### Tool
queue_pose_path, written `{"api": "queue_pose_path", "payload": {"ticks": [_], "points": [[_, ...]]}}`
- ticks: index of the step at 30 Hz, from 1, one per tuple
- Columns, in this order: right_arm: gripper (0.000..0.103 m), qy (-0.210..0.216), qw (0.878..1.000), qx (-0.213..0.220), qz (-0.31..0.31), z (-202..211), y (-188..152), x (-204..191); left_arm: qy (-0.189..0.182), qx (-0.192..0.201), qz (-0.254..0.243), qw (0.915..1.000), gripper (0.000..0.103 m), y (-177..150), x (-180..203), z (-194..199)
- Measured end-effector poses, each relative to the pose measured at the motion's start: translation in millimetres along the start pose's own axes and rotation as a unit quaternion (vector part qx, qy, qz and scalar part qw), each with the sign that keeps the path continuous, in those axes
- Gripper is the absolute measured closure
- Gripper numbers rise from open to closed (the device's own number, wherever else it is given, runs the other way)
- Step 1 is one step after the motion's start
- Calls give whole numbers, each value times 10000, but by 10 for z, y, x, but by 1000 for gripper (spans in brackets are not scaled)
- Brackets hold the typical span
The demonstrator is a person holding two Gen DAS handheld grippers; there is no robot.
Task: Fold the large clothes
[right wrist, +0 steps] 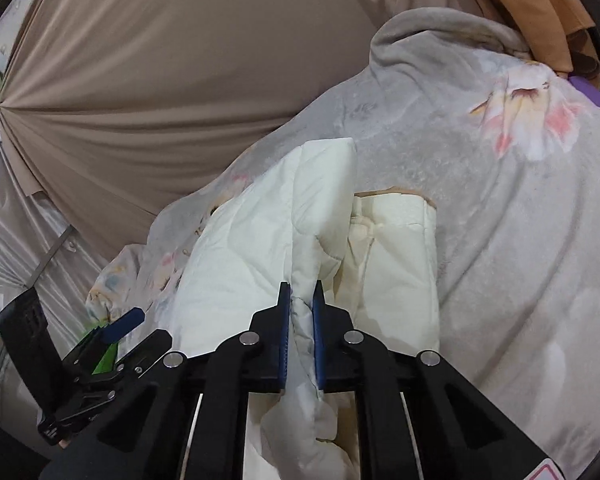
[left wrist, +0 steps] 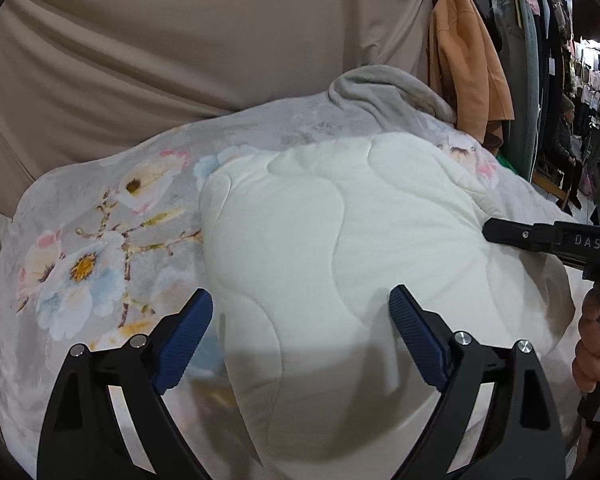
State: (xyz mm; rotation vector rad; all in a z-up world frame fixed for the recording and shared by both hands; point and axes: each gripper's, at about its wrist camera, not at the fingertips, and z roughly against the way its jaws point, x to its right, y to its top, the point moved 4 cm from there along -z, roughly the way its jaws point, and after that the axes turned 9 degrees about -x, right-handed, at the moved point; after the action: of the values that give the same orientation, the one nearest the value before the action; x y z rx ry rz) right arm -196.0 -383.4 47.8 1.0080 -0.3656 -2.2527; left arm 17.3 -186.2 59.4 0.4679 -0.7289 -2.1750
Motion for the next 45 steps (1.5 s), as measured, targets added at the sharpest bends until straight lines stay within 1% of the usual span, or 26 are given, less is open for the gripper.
{"api": "queue_pose_path", "payload": {"ticks": [1,2,3,4,6,9,10,11,13,16,18,22,24,25,26,28,29,31,32,35,36,39,41,42,43,45], "points": [[94,-113,9998,-151,-78,-106,-33,99,-60,-89,29,9999,14,-24,8,-79],[92,-190,9987,-450,-143,-299,-83,229,-139,-171,97,9997,14,-44,4,-144],[92,-94,9977,-633,-224,-402,-120,308,-179,-218,138,9995,14,-53,5,-183],[91,-17,9976,-638,-276,-379,-108,325,-152,-225,161,9995,14,-59,5,-201],[81,164,9983,-465,-317,-173,-47,287,-75,-206,186,9996,14,-58,-5,-208],[69,222,9986,165,-447,267,100,359,-126,-211,221,9995,14,-45,-12,-207],[57,137,9980,280,-556,344,149,442,-120,-206,220,9995,14,-41,-3,-209],[50,-45,9974,274,-666,359,198,549,-107,-196,211,9995,14,-35,11,-212],[49,-298,9961,-142,-814,223,222,716,-71,-170,186,9997,14,-21,34,-214],[49,138,9896,-953,-1069,-172,133,818,-6,-136,133,9998,14,-15,72,-208],[49,359,9871,-1207,-990,-335,85,752,-10,-144,142,9998,14,-10,67,-213],[46,640,9829,-1440,-954,-570,77,650,-26,-174,199,9996,14,-5,36,-237],[43,704,9797,-1574,-1025,-691,81,667,-166,-182,261,9994,14,-14,0,-224],[43,769,9785,-1611,-1036,-722,84,666,-345,-202,336,9986,12,-24,-44,-212],[43,839,9776,-1629,-1033,-716,75,673,-656,-268,497,9963,10,-51,-129,-193],[43,956,9769,-1671,-927,-673,41,666,-1094,-432,792,9899,9,-131,-297,-178],[43,970,9774,-1700,-797,-643,15,639,-1345,-551,976,9846,8,-194,-415,-181],[43,966,9780,-1767,-536,-591,-48,579,-1652,-797,1318,9741,5,-301,-583,-225],[40,944,9784,-1790,-413,-596,-59,541,-1904,-910,1499,9659,5,-350,-646,-269],[36,922,9781,-1847,-280,-679,-61,476,-2347,-1090,1799,9490,5,-404,-661,-420],[35,945,9777,-1853,-297,-715,-52,467,-2467,-1117,1806,9455,5,-399,-625,-468],[43,997,9783,-1788,-328,-771,-23,439,-2398,-1055,1741,9493,5,-331,-529,-537],[56,1009,9800,-1684,-327,-755,2,434,-2313,-1025,1636,9535,5,-263,-474,-506],[65,1004,9814,-1613,-282,-725,23,411,-2233,-955,1543,9577,13,-236,-453,-456],[72,954,9832,-1544,-199,-689,37,379,-2123,-860,1393,9634,22,-195,-425,-393],[76,739,9881,-1345,60,-586,73,259,-1894,-632,1117,9735,33,-96,-378,-226]]}}
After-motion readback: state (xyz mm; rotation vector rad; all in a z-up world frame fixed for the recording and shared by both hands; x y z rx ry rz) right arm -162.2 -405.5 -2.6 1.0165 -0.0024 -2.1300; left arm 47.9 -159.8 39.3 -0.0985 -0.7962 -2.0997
